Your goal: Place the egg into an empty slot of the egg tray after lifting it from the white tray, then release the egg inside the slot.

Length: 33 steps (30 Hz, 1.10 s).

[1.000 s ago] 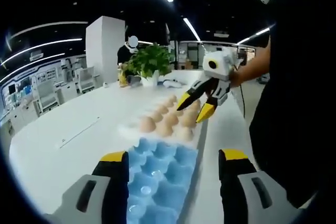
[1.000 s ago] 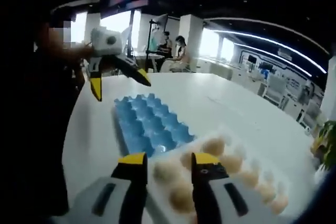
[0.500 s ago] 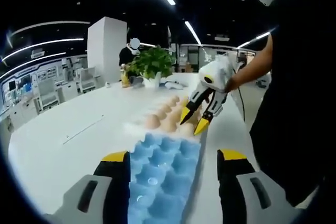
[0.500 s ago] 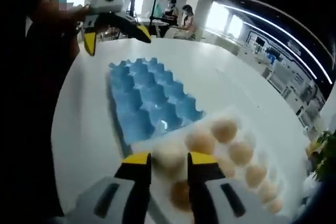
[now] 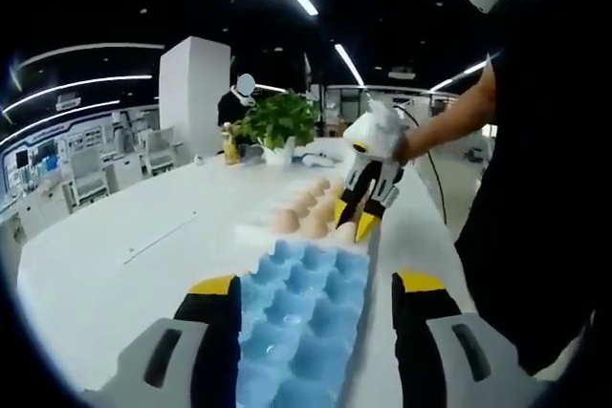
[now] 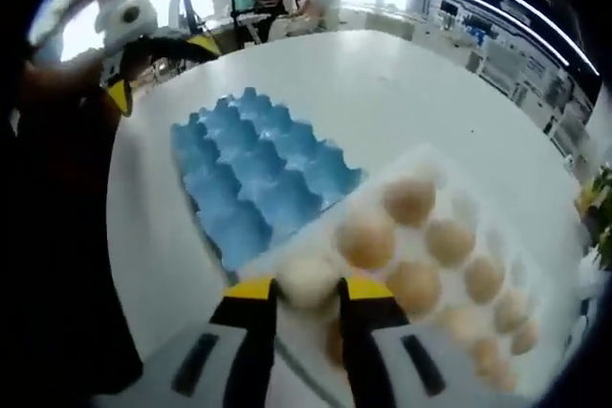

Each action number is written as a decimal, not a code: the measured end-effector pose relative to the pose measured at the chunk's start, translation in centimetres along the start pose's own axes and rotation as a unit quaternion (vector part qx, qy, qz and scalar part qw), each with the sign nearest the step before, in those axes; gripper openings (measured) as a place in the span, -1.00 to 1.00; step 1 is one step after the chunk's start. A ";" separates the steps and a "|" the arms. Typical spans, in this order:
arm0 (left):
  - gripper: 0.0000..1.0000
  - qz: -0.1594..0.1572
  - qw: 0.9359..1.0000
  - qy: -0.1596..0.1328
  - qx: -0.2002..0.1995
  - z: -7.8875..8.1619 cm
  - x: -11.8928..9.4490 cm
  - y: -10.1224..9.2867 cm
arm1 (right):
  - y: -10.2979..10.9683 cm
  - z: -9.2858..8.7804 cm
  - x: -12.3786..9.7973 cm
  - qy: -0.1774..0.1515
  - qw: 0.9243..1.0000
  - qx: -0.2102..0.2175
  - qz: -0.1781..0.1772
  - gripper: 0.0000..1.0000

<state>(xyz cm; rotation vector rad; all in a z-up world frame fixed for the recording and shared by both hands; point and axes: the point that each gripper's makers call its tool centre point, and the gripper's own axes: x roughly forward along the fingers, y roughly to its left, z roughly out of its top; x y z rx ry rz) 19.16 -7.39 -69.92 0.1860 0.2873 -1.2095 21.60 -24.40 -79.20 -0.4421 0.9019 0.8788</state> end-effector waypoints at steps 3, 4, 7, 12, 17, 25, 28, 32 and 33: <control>0.26 0.001 1.000 -0.001 0.002 -0.1 -0.4 0.1 | 0.1 0.0 0.2 0.026 1.000 -0.013 0.005 -0.47; 0.26 0.002 1.000 -0.002 0.002 -0.1 -0.4 0.1 | 0.2 -0.1 0.2 0.034 0.999 -0.019 0.007 -0.46; 0.26 0.004 1.000 -0.002 0.004 -0.1 -0.6 0.3 | 0.2 0.0 0.5 0.054 0.998 -0.028 0.019 -0.46; 0.25 0.011 1.000 -0.005 0.003 -0.2 -1.0 0.6 | 0.4 -0.2 0.6 0.071 0.996 -0.054 0.022 -0.45; 0.23 0.016 1.000 -0.008 0.001 -0.2 -1.1 0.8 | 0.2 -0.2 0.6 0.080 0.996 -0.023 0.018 -0.48; 0.22 0.025 1.000 -0.007 -0.003 -0.4 -1.3 0.9 | 0.3 0.4 -0.7 0.038 0.999 0.018 0.024 -0.50; 0.22 0.028 1.000 -0.003 -0.004 -0.6 -1.4 1.2 | 0.3 0.7 -1.4 0.029 0.999 0.028 0.029 -0.50; 0.22 0.031 1.000 -0.003 -0.004 -0.5 -1.5 1.4 | 0.1 0.5 -1.9 0.018 0.999 0.031 0.023 -0.57; 0.22 0.031 1.000 -0.001 -0.003 -0.6 -1.5 1.5 | -0.2 0.8 -2.0 0.010 0.999 0.032 0.019 -0.57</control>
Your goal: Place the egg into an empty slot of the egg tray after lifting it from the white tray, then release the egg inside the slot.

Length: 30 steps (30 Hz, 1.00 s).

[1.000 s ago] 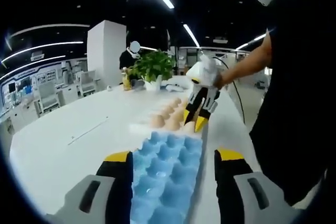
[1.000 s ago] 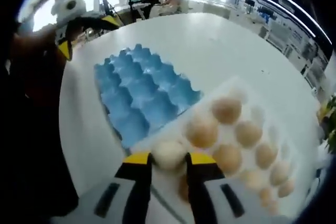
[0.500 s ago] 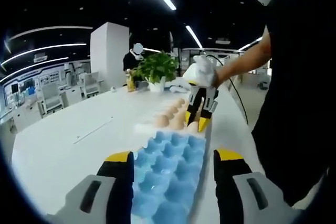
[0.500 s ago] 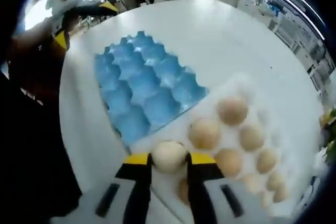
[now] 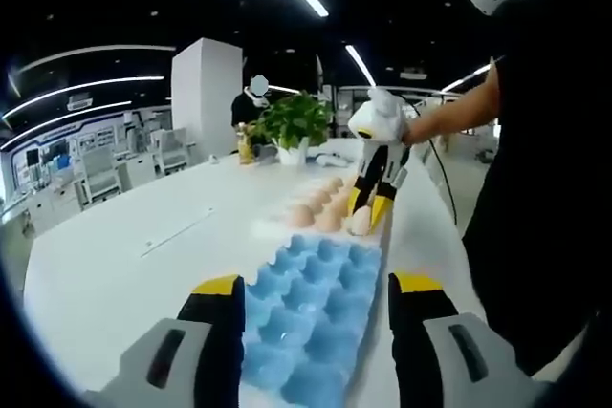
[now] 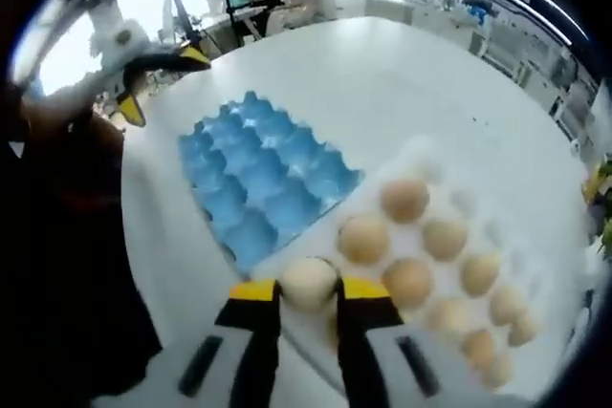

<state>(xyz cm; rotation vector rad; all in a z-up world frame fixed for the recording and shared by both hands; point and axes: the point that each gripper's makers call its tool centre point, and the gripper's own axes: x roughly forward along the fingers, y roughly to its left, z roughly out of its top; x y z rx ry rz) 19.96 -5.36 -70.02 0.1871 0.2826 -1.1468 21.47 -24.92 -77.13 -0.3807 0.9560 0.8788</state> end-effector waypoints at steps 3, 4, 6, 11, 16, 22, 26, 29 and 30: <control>0.21 -0.001 1.000 -0.002 -0.001 0.1 0.1 0.0 | -0.2 -0.1 0.3 -0.003 1.000 0.011 -0.001 -0.56; 0.21 -0.002 1.000 0.001 0.000 0.1 0.1 -0.1 | -0.4 0.0 0.4 -0.006 1.000 0.011 -0.011 -0.56; 0.20 -0.004 1.000 0.002 -0.001 0.1 0.2 -0.3 | 0.0 -0.1 0.8 0.000 1.000 -0.012 -0.009 -0.58; 0.19 -0.007 1.000 0.006 0.000 0.0 0.2 -0.6 | 0.4 1.5 1.1 -0.009 0.997 -0.079 0.002 -0.99; 0.17 -0.004 1.000 0.003 0.002 0.3 0.2 -0.5 | 1.0 0.1 1.3 0.022 0.992 -0.124 0.008 -0.60; 0.17 -0.001 1.000 0.003 0.000 0.1 0.2 -0.4 | -0.1 -2.1 2.0 0.087 0.980 -0.181 -0.002 -0.52; 0.15 -0.002 1.000 0.003 0.000 0.2 0.2 -0.5 | 0.2 -1.3 2.2 0.080 0.974 -0.213 0.022 -0.50; 0.14 0.000 1.000 0.007 0.000 0.1 0.2 -0.4 | 0.6 -1.3 2.4 0.081 0.956 -0.278 0.054 -0.48; 0.13 -0.001 1.000 0.007 -0.001 0.1 0.2 -0.4 | 0.6 -1.2 2.4 0.082 0.952 -0.288 0.066 -0.48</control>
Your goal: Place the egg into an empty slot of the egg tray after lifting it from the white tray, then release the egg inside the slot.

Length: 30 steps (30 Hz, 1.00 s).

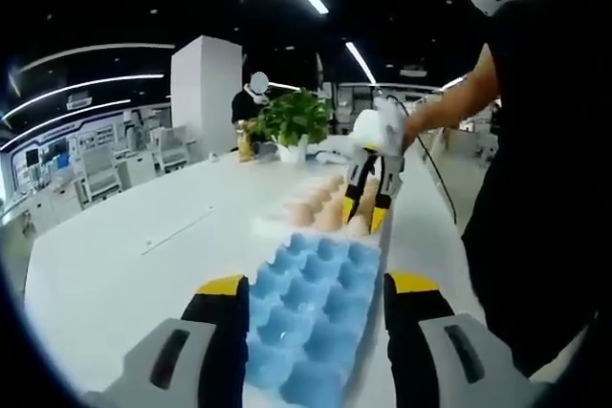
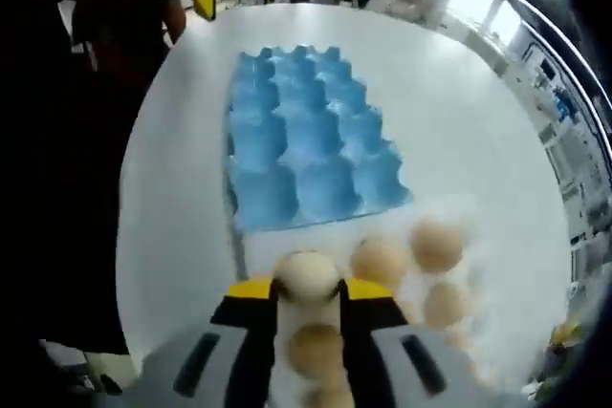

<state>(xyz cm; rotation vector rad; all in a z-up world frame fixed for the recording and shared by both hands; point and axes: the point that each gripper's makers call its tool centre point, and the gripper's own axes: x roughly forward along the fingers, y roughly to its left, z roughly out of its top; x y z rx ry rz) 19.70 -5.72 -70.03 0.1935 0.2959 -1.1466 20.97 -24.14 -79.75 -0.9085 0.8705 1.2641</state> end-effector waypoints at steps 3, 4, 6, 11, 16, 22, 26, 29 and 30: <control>0.12 0.000 1.000 -0.001 0.001 0.1 0.0 0.0 | -0.3 -0.2 0.0 -0.016 0.999 0.023 0.023 -0.48; 0.11 0.001 1.000 -0.002 0.001 0.1 0.0 0.0 | -0.2 -0.1 0.1 -0.014 0.999 0.028 0.024 -0.48; 0.11 0.004 1.000 -0.004 0.000 0.2 0.0 0.1 | -0.1 0.0 0.1 -0.001 0.999 0.031 0.011 -0.50; 0.10 0.011 1.000 -0.004 -0.008 -0.1 -0.2 0.3 | -0.2 0.1 -0.8 -0.024 0.998 0.056 0.006 -0.54; 0.10 0.015 1.000 -0.002 -0.008 -0.1 -0.4 0.6 | -0.2 0.3 -2.5 -0.050 0.996 0.070 0.000 -0.54; 0.10 0.015 1.000 0.002 -0.007 -0.4 -0.5 0.8 | -0.6 -0.1 -3.0 -0.068 0.992 0.105 -0.014 -0.54; 0.12 0.014 1.000 0.005 -0.006 -0.6 -0.5 0.7 | -0.4 0.0 -3.2 -0.079 0.990 0.117 -0.015 -0.53; 0.12 0.014 1.000 0.007 -0.007 -0.7 -0.5 0.8 | -0.3 0.2 -3.2 -0.086 0.989 0.122 -0.014 -0.53; 0.12 0.013 1.000 0.007 -0.006 -0.7 -0.5 0.8 | -0.1 0.3 -3.2 -0.087 0.988 0.127 -0.011 -0.53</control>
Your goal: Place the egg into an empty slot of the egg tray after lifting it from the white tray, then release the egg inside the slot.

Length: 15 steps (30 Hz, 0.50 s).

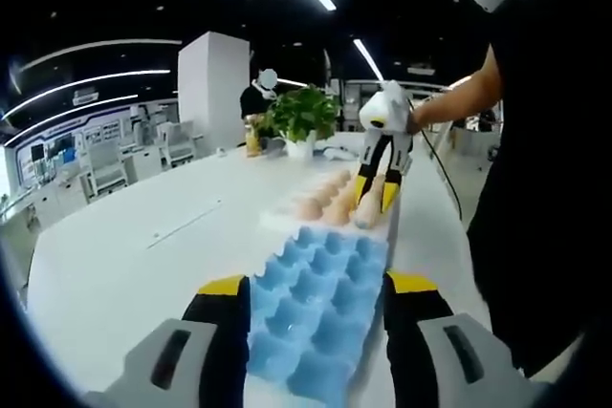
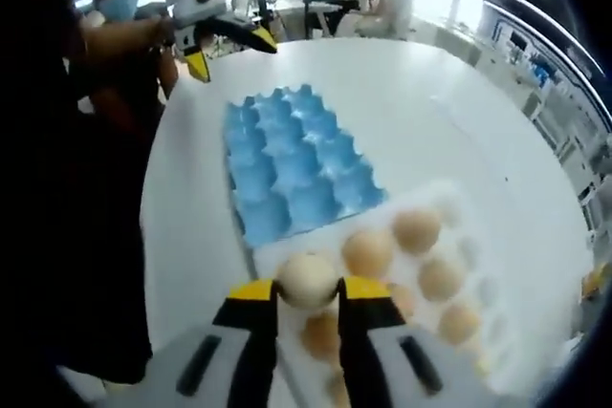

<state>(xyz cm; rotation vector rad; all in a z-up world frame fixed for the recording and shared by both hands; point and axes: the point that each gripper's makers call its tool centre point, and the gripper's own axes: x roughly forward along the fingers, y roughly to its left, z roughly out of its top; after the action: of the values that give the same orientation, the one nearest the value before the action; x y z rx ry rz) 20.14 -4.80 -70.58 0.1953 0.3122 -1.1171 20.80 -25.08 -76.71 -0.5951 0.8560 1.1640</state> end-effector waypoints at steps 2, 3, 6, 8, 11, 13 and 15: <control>0.12 -0.001 1.000 0.000 0.000 0.0 0.0 -0.1 | 0.3 0.5 0.0 -0.011 1.000 0.001 0.000 -0.53; 0.13 -0.001 1.000 0.001 0.000 0.0 0.0 -0.1 | 0.6 0.7 0.0 -0.012 1.000 0.004 0.004 -0.53; 0.15 -0.001 1.000 -0.003 -0.002 0.1 0.1 0.0 | 1.0 1.2 0.2 -0.019 1.000 -0.001 0.006 -0.53; 0.16 -0.003 1.000 -0.003 -0.003 0.1 0.0 0.0 | 1.7 1.8 0.6 -0.026 1.000 -0.002 0.011 -0.53; 0.16 -0.003 1.000 0.000 -0.002 0.0 0.0 0.0 | 2.3 2.7 1.1 -0.035 0.999 -0.004 0.020 -0.53; 0.16 -0.004 1.000 -0.001 -0.001 0.0 -0.1 0.0 | 2.7 3.2 1.4 -0.040 0.999 -0.005 0.027 -0.53; 0.19 -0.002 1.000 -0.001 -0.003 0.0 -0.2 0.1 | 3.2 3.9 1.9 -0.048 0.998 -0.007 0.032 -0.53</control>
<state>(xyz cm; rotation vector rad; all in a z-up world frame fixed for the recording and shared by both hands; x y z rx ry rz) 20.14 -4.62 -70.54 0.1885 0.3131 -1.1210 19.14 -19.98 -76.04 -0.5229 0.7900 1.2480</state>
